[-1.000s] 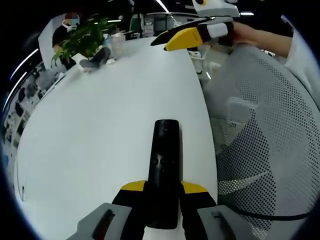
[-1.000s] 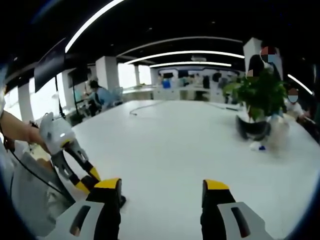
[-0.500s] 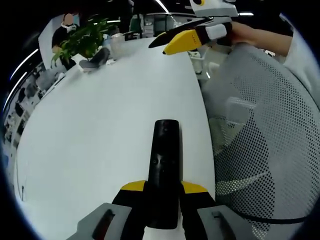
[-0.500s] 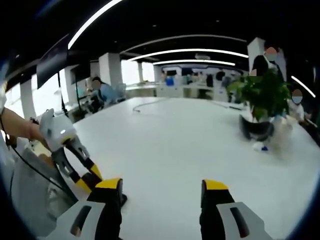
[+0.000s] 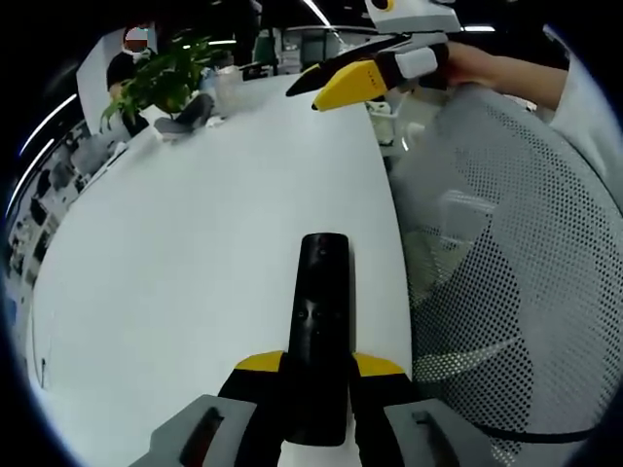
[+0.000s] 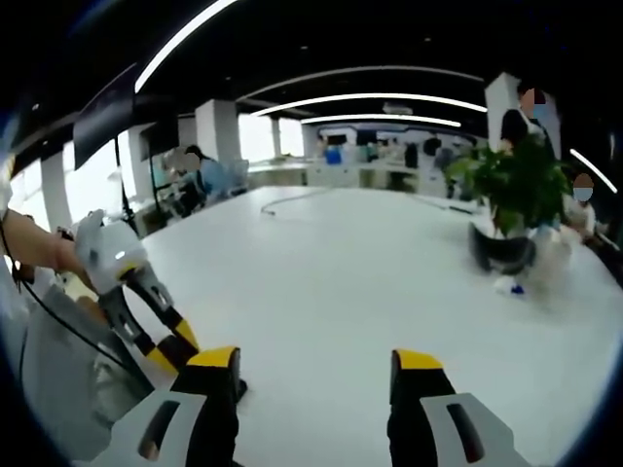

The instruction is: Press the specified remote control buttons in sequence, fully releasing each button before pressing the next.

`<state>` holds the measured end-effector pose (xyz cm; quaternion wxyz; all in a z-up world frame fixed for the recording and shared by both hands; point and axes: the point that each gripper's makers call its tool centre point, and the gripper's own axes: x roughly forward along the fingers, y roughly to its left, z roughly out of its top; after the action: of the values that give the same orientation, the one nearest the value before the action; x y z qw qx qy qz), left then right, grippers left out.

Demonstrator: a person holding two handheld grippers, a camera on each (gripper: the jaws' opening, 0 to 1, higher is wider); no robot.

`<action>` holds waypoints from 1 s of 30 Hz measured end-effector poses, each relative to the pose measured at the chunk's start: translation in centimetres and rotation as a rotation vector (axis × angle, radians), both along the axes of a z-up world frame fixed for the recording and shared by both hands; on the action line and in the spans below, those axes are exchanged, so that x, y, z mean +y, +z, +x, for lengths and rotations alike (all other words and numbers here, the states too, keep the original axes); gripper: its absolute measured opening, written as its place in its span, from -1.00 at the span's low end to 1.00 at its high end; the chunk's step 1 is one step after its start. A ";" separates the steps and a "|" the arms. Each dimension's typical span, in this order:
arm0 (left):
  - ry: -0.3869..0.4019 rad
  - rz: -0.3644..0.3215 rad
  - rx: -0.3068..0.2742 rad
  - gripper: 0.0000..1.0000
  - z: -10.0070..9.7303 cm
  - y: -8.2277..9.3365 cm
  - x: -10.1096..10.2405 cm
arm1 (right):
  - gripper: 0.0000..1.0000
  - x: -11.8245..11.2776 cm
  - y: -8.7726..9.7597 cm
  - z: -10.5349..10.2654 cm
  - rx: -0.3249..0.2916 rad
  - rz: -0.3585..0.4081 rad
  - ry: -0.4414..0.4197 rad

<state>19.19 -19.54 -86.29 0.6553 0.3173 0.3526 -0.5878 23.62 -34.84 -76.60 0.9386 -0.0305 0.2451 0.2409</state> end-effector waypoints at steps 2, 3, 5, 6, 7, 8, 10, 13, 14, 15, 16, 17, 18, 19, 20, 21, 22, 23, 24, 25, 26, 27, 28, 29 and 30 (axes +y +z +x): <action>0.003 -0.001 0.001 -0.51 0.0 0.0 0.0 | 0.19 0.1 0.0 0.0 0.001 -0.002 0.005; 0.004 -0.003 0.000 -0.51 -0.1 0.0 0.0 | 0.17 0.2 0.0 -0.1 0.002 -0.004 0.011; 0.008 -0.005 -0.001 -0.51 -0.1 0.0 0.0 | 0.13 0.4 0.0 -0.2 0.002 -0.009 0.021; 0.009 -0.008 -0.001 -0.51 -0.1 0.0 0.0 | 0.10 0.5 0.0 -0.2 0.003 -0.013 0.029; 0.006 -0.013 0.000 -0.51 -0.2 0.0 0.0 | 0.08 0.7 -0.1 -0.3 0.004 -0.019 0.040; 0.005 -0.016 0.003 -0.51 -0.2 0.0 0.0 | 0.07 0.8 -0.1 -0.4 0.006 -0.021 0.047; -0.013 -0.020 0.005 -0.51 -0.2 0.0 0.1 | 0.05 1.1 -0.1 -0.4 0.006 -0.020 0.061; -0.021 -0.021 0.006 -0.51 -0.3 0.0 0.1 | 0.00 1.3 -0.1 -0.6 0.010 -0.029 0.077; -0.025 -0.022 0.003 -0.51 -0.3 0.0 0.1 | -0.02 1.5 -0.2 -0.7 0.013 -0.030 0.087; -0.027 -0.024 0.002 -0.51 -0.3 0.0 0.1 | -0.06 1.6 -0.2 -0.8 0.017 -0.031 0.095; -0.029 -0.028 0.001 -0.51 -0.3 0.0 0.1 | -0.08 1.7 -0.3 -0.9 0.019 -0.034 0.102; -0.029 -0.033 0.001 -0.51 -0.3 0.1 0.1 | -0.10 1.8 -0.3 -0.9 0.020 -0.038 0.110; -0.032 -0.039 0.001 -0.51 -0.4 0.1 0.1 | -0.13 1.9 -0.4 -1.0 0.023 -0.041 0.116; -0.029 -0.049 0.003 -0.51 -0.3 0.1 0.2 | -0.14 2.2 -0.4 -1.1 0.025 -0.046 0.128; -0.027 -0.058 0.002 -0.51 -0.4 0.1 0.2 | -0.15 2.4 -0.5 -1.2 0.027 -0.051 0.140; -0.028 -0.065 0.000 -0.51 -0.4 0.1 0.2 | -0.16 2.5 -0.6 -1.2 0.030 -0.055 0.148; -0.029 -0.070 -0.001 -0.51 -0.4 0.1 0.2 | -0.17 2.6 -0.6 -1.3 0.032 -0.058 0.155; -0.027 -0.077 0.000 -0.51 -0.4 0.1 0.2 | -0.17 2.7 -0.7 -1.3 0.034 -0.061 0.163; -0.024 -0.085 0.001 -0.51 -0.4 0.1 0.2 | -0.18 2.8 -0.8 -1.4 0.038 -0.065 0.173; -0.021 -0.092 0.000 -0.51 -0.4 0.1 0.1 | -0.19 3.0 -0.9 -1.5 0.042 -0.070 0.181; -0.018 -0.096 -0.001 -0.51 -0.4 0.2 0.1 | -0.20 3.0 -0.9 -1.6 0.043 -0.073 0.186; -0.011 -0.102 -0.003 -0.51 -0.4 0.2 0.1 | -0.22 3.1 -0.9 -1.6 0.044 -0.077 0.192; -0.005 -0.113 -0.002 -0.51 -0.5 0.1 0.1 | -0.22 3.2 -1.0 -1.7 0.047 -0.083 0.197; -0.008 -0.123 -0.006 -0.51 -0.5 0.1 0.0 | -0.23 3.2 -1.1 -1.7 0.047 -0.088 0.201; -0.004 -0.134 -0.004 -0.51 -0.6 0.2 0.0 | -0.24 3.3 -1.1 -1.8 0.048 -0.094 0.207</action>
<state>18.57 -19.51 -86.13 0.6747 0.2747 0.3105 -0.6107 21.83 -31.52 -77.72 0.9000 -0.0940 0.2743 0.3254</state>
